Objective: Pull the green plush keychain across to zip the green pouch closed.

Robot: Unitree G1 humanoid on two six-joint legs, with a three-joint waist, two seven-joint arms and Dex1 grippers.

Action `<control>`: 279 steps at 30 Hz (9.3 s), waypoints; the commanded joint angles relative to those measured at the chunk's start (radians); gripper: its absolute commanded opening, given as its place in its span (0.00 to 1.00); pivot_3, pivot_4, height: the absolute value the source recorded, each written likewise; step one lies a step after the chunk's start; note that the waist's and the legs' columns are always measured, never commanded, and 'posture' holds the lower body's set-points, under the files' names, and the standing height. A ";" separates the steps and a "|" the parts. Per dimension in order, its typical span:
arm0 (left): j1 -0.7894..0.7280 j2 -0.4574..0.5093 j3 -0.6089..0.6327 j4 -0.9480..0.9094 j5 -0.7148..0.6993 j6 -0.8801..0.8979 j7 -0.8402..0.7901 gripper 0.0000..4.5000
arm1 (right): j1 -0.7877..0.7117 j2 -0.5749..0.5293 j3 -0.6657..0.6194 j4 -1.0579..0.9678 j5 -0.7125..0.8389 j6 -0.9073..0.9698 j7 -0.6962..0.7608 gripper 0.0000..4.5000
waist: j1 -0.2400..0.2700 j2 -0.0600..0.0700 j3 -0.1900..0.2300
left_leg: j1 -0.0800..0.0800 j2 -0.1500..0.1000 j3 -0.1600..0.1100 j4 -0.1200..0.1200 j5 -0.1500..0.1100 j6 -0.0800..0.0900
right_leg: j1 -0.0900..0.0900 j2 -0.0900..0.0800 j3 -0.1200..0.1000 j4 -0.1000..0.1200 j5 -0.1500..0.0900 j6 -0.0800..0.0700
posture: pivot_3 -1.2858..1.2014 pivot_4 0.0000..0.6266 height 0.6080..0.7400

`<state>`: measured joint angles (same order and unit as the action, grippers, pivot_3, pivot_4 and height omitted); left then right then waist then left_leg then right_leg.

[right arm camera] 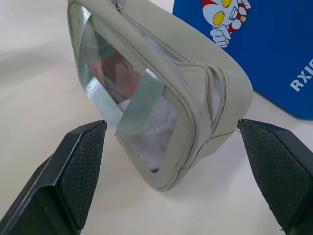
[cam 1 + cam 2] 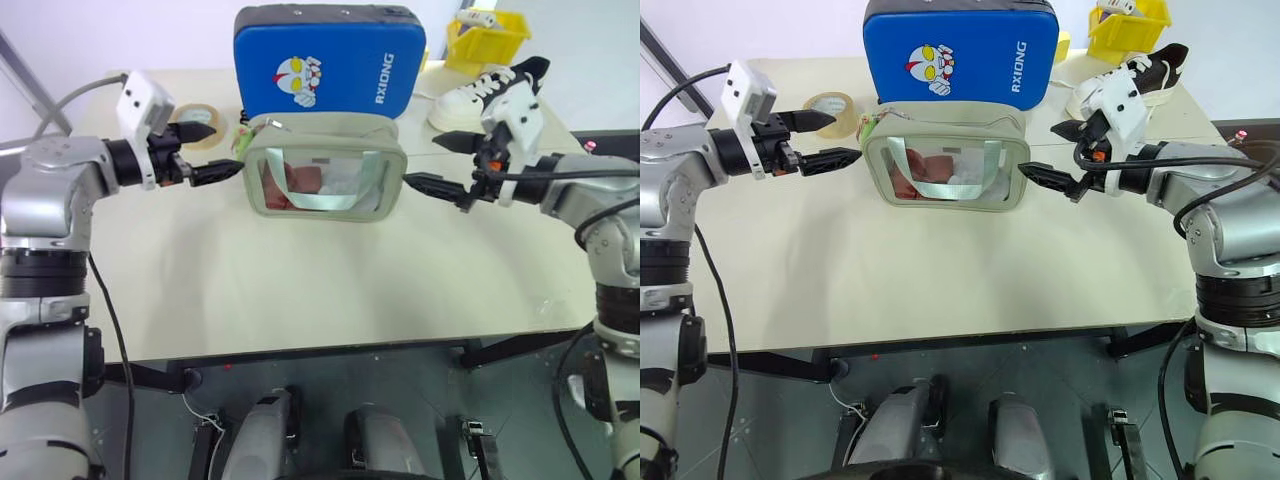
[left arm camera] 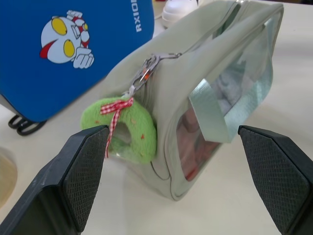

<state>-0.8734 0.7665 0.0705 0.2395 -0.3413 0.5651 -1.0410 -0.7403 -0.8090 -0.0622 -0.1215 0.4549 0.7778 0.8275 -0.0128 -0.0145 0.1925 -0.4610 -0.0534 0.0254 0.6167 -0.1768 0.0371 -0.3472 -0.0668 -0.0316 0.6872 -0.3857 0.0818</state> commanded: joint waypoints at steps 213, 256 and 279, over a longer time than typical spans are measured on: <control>-0.260 -0.069 -0.053 0.622 0.234 -0.504 -0.198 0.01 | -0.081 0.010 0.220 0.011 -0.203 -0.147 0.300 0.00 | -0.001 0.000 0.000 | -0.004 0.000 0.000 0.014 0.001 0.007 | -0.007 0.000 0.002 0.015 0.006 0.003 | 0.52 0.24 1.00; 0.045 0.075 -0.076 -0.108 0.078 -0.083 -0.262 0.67 | -0.115 0.053 0.240 0.086 -0.225 -0.197 0.298 0.00 | -0.002 0.001 0.000 | -0.001 0.001 0.001 0.014 0.003 0.009 | -0.008 0.000 0.004 0.015 0.007 0.002 | 0.52 0.24 1.00; 0.096 -0.003 -0.062 -0.215 0.007 0.019 -0.139 0.00 | -0.342 0.008 0.244 0.269 -0.246 -0.227 0.436 0.92 | -0.001 0.001 0.000 | -0.001 0.001 0.001 0.014 0.003 0.009 | -0.008 0.000 0.003 0.015 0.008 0.003 | 0.52 0.24 1.00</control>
<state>-0.7771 0.7707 0.0014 0.0631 -0.3066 0.5787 -1.1872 -1.0301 -0.8050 0.1981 0.1531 0.1965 0.5575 1.2419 -0.0133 -0.0134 0.1927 -0.4620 -0.0529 0.0264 0.6301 -0.1738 0.0464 -0.3557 -0.0666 -0.0280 0.7018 -0.3778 0.0844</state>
